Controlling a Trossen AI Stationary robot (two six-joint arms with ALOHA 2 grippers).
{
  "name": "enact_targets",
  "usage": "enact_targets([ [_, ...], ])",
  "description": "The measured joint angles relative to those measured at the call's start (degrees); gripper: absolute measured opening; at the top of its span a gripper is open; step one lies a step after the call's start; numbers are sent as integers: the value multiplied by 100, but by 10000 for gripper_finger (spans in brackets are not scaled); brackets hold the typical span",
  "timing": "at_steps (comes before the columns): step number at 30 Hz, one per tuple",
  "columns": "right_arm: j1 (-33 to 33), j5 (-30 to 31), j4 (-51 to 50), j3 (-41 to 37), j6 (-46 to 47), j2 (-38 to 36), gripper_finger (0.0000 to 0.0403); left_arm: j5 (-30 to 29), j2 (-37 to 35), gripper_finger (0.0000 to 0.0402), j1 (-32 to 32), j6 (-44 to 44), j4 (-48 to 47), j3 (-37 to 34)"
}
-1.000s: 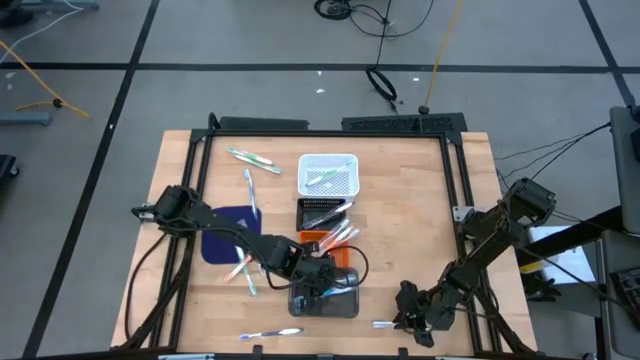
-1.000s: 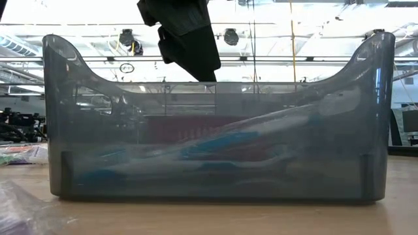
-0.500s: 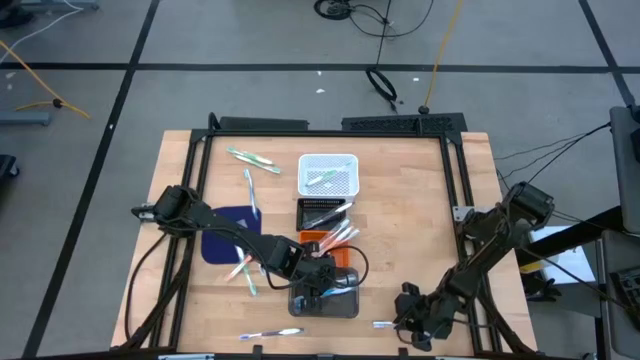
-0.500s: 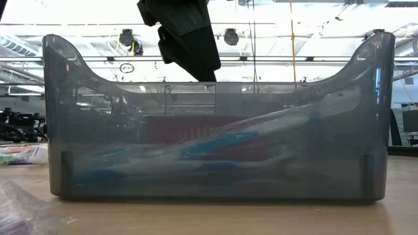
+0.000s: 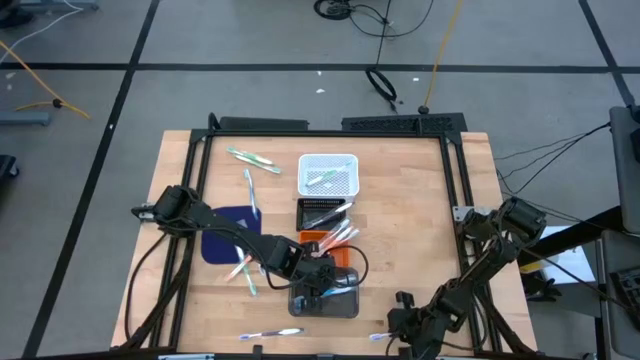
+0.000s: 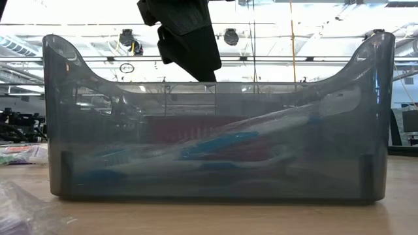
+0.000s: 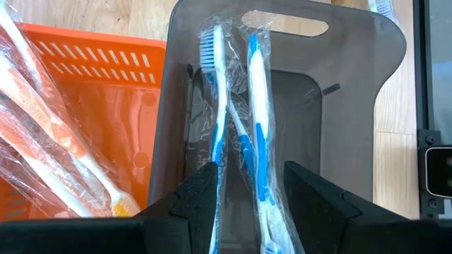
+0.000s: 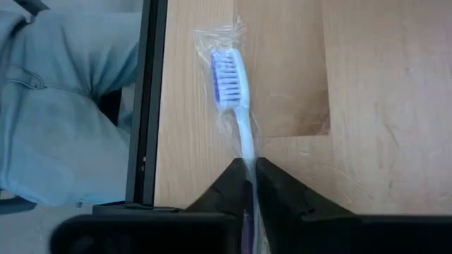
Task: Pick & Place Toothbrushes
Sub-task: Put the bottom right violet toothbrush into the black bin
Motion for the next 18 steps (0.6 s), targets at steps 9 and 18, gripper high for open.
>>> enact_targets([
  [9, 13, -42, -533, 404, -453, 35, 4, 0, 0, 166, -12, -31, 4, 0],
  [18, 0, 770, -1861, 832, -630, -355, 2, 0, 0, 166, -12, -31, 23, 0],
])
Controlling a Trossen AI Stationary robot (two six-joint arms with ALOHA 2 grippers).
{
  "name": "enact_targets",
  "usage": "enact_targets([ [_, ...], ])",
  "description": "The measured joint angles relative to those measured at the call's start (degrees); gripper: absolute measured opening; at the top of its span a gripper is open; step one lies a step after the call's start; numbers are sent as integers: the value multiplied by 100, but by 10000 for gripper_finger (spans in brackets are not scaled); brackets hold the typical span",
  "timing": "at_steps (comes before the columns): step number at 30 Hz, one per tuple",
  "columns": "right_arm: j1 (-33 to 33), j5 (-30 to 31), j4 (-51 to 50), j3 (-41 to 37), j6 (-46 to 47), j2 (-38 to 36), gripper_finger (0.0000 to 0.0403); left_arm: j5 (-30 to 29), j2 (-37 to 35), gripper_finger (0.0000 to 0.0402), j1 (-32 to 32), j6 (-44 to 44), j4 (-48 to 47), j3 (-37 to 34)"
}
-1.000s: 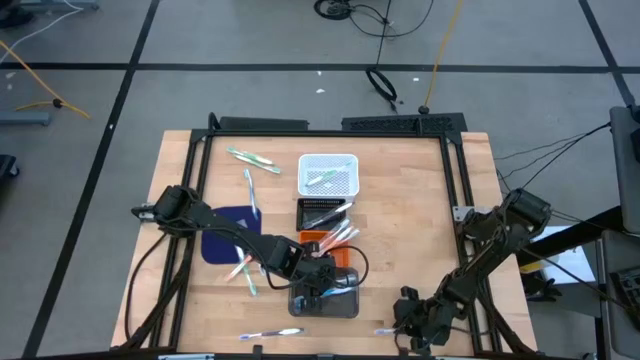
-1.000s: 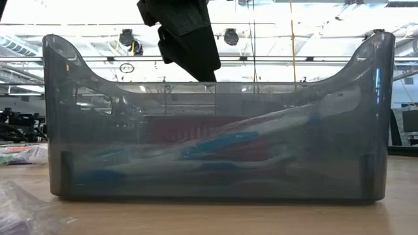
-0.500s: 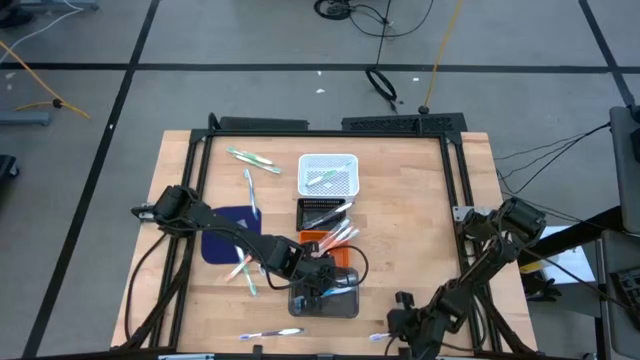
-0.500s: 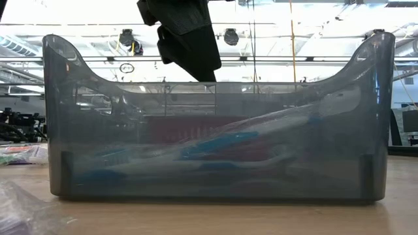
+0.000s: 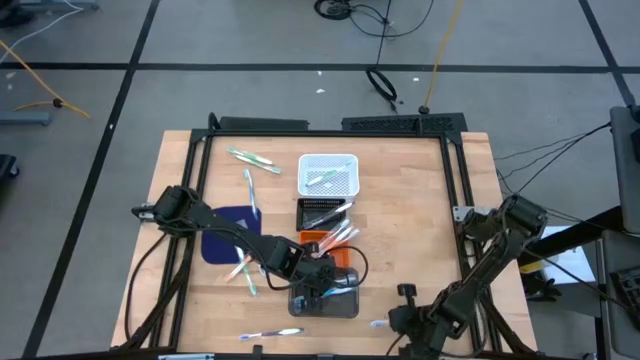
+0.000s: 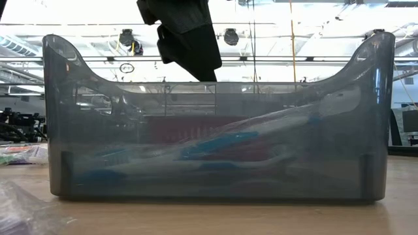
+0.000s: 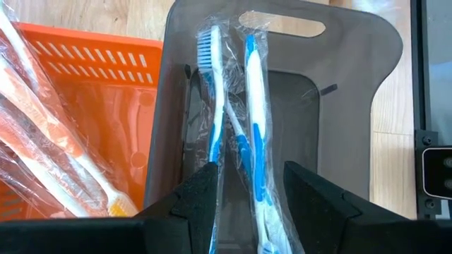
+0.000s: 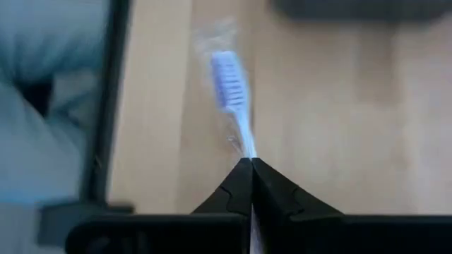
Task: Pick & Place Toothbrushes
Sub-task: Put the bottom right violet toothbrush into the black bin
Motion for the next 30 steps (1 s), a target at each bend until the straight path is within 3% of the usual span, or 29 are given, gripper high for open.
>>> enact_targets([
  [7, 0, 905, -200, 11, -254, -803, 1, 0, 1, 166, 0, 62, 304, 0],
  [17, 0, 2681, 35, 12, -1204, -1645, 1, -2, 2, 166, 0, 500, 1004, 0],
  [23, 12, 3265, 1070, 14, -2548, -1861, 0, -43, 2, 166, 0, 952, 1898, 0],
  [30, 59, 3542, 2581, 14, -4369, -1901, 0, -767, 2, 166, 0, 1787, 3230, 0],
])
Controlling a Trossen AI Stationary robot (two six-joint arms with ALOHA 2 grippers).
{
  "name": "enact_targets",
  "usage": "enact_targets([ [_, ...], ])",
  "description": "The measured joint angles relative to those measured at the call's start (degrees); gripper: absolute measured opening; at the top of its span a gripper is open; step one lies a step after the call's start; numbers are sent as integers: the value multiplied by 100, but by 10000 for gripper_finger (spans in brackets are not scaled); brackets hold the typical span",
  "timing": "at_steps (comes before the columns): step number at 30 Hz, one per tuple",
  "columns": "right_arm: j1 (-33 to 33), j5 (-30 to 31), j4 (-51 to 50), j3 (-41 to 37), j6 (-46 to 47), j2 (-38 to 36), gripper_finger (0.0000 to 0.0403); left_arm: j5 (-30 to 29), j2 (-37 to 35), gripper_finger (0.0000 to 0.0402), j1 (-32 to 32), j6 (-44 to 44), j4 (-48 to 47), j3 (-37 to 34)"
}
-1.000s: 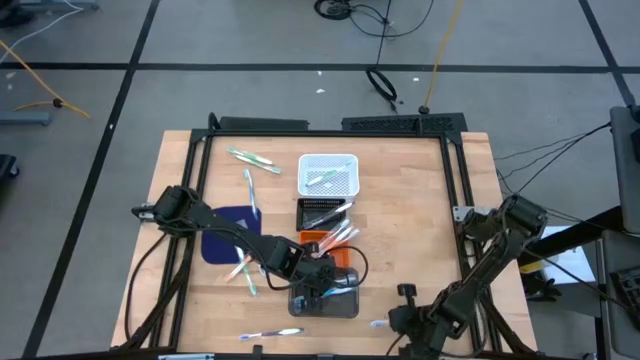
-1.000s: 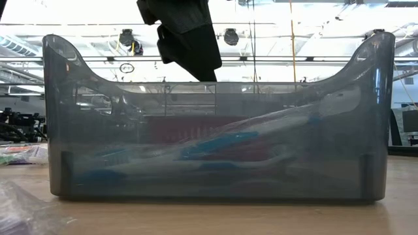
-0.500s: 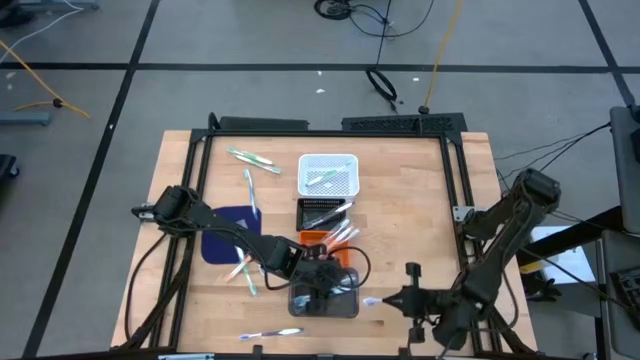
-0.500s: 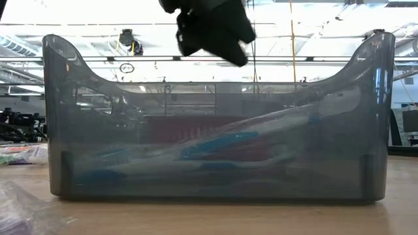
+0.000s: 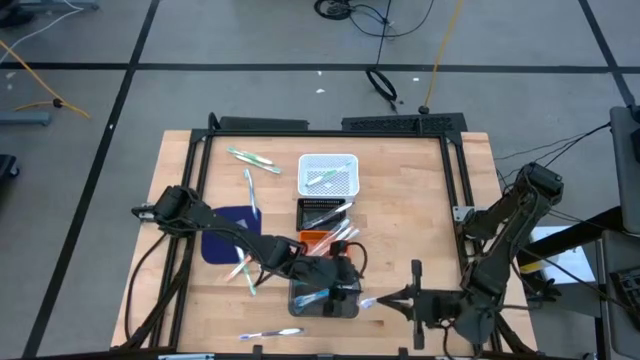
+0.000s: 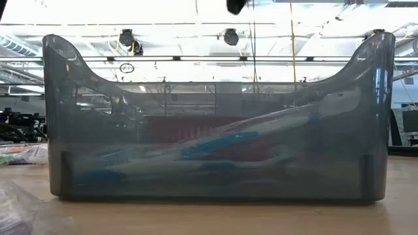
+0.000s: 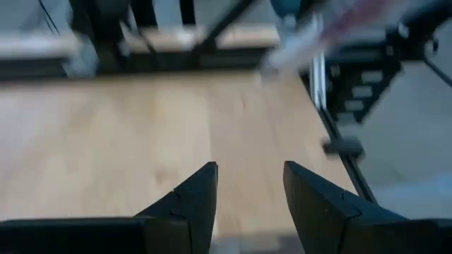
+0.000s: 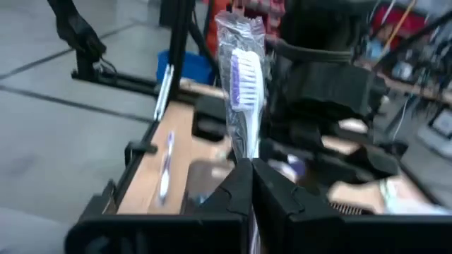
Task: Pick & Place Toothbrushes
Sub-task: Put the bottom right violet toothbrush into the black bin
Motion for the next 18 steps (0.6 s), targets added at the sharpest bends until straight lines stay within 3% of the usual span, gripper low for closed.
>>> enact_targets([
  [11, 179, 24, 1996, 0, -2530, 0, 0, -172, 0, 166, -82, 1234, 1739, 0],
  [18, 129, -3, 2504, 0, -3209, 0, 0, -139, 7, 166, -216, 1913, 2626, 0],
])
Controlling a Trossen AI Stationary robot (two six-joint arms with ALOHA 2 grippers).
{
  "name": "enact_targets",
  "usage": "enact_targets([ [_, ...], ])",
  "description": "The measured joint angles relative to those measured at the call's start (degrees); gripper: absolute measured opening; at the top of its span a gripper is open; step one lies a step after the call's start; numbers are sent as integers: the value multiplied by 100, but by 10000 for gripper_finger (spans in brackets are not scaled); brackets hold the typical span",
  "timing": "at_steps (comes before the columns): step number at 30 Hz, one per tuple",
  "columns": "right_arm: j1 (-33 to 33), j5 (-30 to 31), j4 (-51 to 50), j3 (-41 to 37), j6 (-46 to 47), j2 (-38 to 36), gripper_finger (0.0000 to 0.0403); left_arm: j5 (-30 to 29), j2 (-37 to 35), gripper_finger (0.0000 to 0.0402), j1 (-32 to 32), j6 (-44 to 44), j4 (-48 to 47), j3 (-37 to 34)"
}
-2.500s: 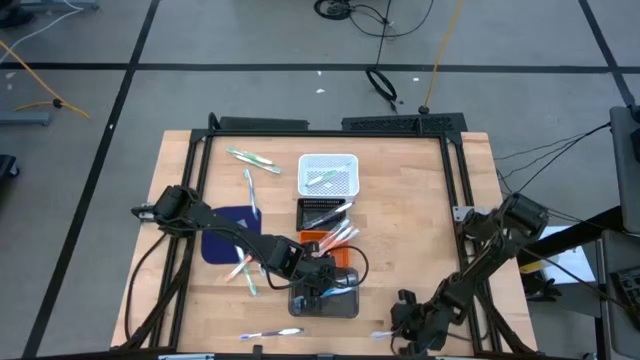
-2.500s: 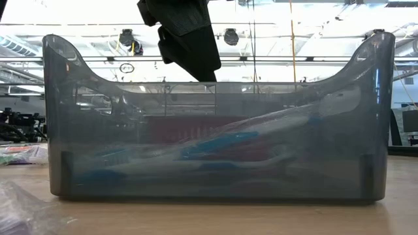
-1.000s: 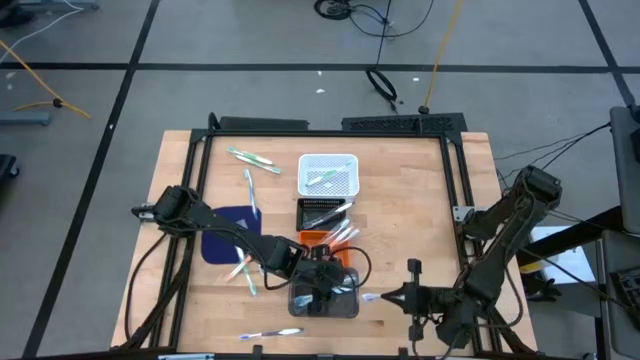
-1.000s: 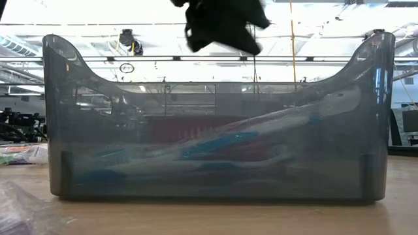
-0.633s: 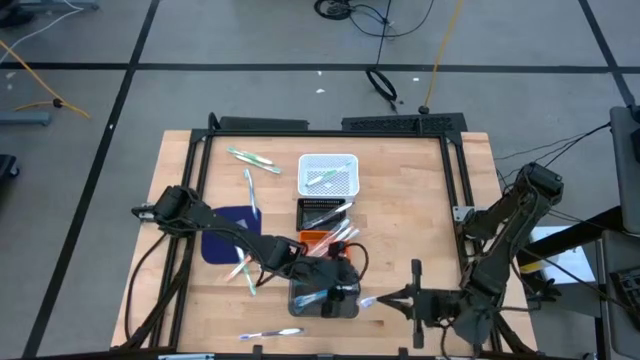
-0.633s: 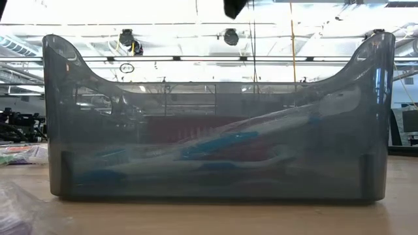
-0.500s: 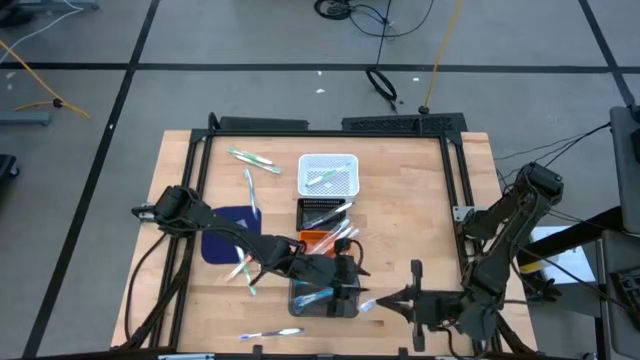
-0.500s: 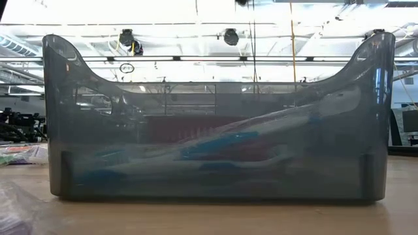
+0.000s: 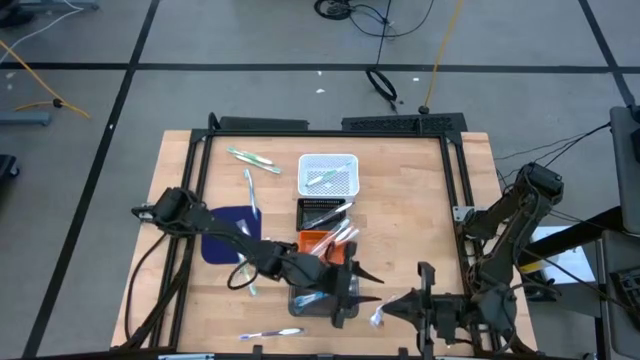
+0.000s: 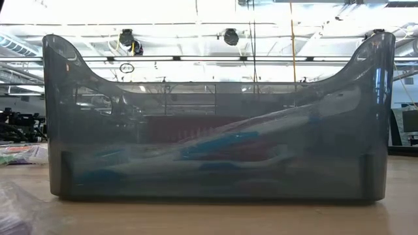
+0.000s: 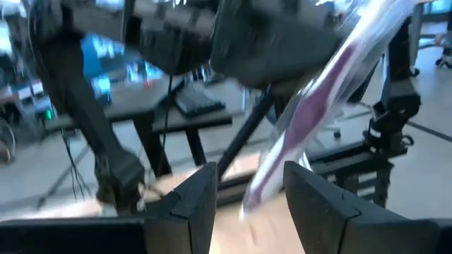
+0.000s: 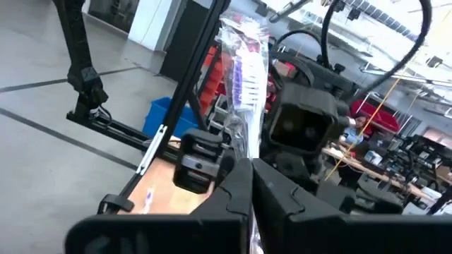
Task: Pick & Place Toothbrushes
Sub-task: Put the bottom right violet toothbrush into the black bin
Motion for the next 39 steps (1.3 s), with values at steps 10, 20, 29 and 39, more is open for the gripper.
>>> enact_targets([
  [10, -386, -24, 153, 0, -192, 0, 0, 402, 0, 166, 2, 241, 448, 0],
  [20, -397, -11, 378, 4, -467, -42, 0, 420, 0, 165, 0, 205, 424, 0],
  [29, -448, -26, 252, 4, -358, -33, 0, 466, 0, 73, 11, 204, 592, 0],
  [39, -448, -19, -17, 4, -320, -33, 0, 463, 0, 7, 41, -96, 412, 0],
])
